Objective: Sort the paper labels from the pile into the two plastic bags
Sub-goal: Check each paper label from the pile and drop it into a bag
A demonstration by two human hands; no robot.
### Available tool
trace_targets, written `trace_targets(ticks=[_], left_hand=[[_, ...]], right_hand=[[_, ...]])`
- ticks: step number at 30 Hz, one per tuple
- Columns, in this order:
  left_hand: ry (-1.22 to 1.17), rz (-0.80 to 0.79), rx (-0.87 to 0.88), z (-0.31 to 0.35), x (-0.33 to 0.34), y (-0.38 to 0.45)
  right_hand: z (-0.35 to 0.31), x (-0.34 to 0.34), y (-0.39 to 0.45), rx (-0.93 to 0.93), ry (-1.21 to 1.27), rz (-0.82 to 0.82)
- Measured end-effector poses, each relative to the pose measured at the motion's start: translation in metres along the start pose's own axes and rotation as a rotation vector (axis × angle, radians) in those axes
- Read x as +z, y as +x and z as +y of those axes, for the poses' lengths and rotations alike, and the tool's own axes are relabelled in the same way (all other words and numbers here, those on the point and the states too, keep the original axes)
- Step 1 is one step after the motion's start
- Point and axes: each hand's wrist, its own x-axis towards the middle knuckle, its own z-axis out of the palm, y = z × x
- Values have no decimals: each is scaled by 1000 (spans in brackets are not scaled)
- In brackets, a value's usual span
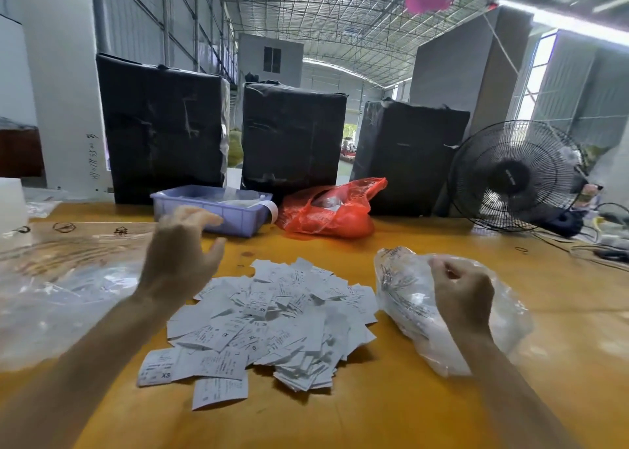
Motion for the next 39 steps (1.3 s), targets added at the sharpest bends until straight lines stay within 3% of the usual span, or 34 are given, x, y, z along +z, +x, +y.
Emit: trace_targets(ticks=[2, 4, 7, 11, 16, 20, 22, 27, 30, 37, 39], left_hand=[[-274, -105, -1, 21, 9, -12], [-603, -328, -141, 40, 21, -24], [-1025, -575, -429, 56, 39, -40], [-1217, -755, -688, 59, 45, -48], [-1228, -787, -773, 39, 40, -40], [-1126, -829, -688, 33, 38, -40], [-1125, -833, -687, 33, 40, -44], [-1079, -670, -715, 33, 46, -46], [-1043, -632, -678, 30, 47, -47], [-1070, -815, -626, 32, 46, -49], [-1098, -768, -637, 35, 47, -50]], right_hand=[[-26, 2, -7, 267, 488, -135], [-47, 10, -22, 535, 837, -433], [-67, 23, -50, 667, 931, -715], [-78, 32, -73, 597, 851, -936], [-75, 35, -79, 345, 654, -876], [-71, 34, -78, 255, 541, -873], [-70, 35, -80, 257, 508, -886], [-70, 37, -77, 557, 678, -904], [-68, 37, -77, 488, 575, -998], [-61, 40, -78, 319, 576, -901], [-64, 41, -82, 280, 587, -906]])
